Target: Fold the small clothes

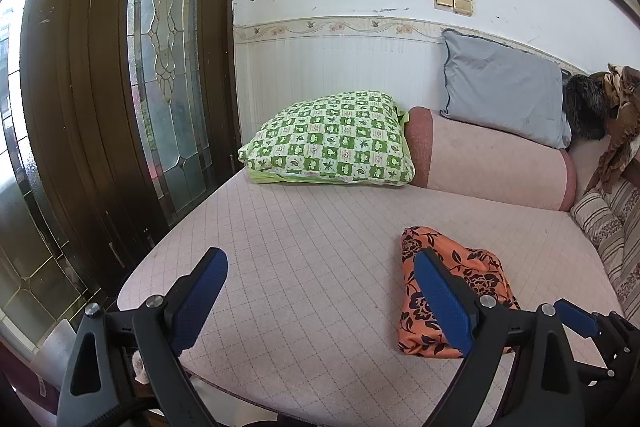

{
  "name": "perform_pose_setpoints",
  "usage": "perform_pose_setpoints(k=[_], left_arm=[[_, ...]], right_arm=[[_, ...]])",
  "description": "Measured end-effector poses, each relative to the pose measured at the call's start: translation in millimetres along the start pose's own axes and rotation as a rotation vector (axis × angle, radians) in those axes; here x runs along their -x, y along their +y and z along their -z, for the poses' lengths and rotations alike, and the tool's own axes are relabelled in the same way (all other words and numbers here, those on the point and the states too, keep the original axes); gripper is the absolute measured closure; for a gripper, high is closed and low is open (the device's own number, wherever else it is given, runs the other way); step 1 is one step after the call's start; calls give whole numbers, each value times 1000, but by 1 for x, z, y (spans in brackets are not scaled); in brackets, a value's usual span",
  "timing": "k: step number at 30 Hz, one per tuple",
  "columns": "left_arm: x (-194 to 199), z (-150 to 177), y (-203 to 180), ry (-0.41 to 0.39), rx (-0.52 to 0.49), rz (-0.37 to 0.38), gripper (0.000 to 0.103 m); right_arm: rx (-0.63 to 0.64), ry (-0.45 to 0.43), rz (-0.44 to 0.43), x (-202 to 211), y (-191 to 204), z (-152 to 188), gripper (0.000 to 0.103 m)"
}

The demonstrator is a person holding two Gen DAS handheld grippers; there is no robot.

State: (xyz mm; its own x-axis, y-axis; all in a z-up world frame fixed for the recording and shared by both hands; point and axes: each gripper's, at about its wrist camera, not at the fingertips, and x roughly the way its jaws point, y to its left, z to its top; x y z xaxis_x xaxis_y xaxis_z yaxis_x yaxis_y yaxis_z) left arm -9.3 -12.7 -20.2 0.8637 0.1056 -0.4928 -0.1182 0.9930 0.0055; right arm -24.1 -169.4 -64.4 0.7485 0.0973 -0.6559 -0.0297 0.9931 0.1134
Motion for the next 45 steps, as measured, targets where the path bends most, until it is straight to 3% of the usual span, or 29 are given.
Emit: perform_pose_setpoints(k=[45], left_arm=[[-8, 2, 13, 6, 38, 19, 9]], right_arm=[[11, -9, 34, -5, 8, -6, 31]])
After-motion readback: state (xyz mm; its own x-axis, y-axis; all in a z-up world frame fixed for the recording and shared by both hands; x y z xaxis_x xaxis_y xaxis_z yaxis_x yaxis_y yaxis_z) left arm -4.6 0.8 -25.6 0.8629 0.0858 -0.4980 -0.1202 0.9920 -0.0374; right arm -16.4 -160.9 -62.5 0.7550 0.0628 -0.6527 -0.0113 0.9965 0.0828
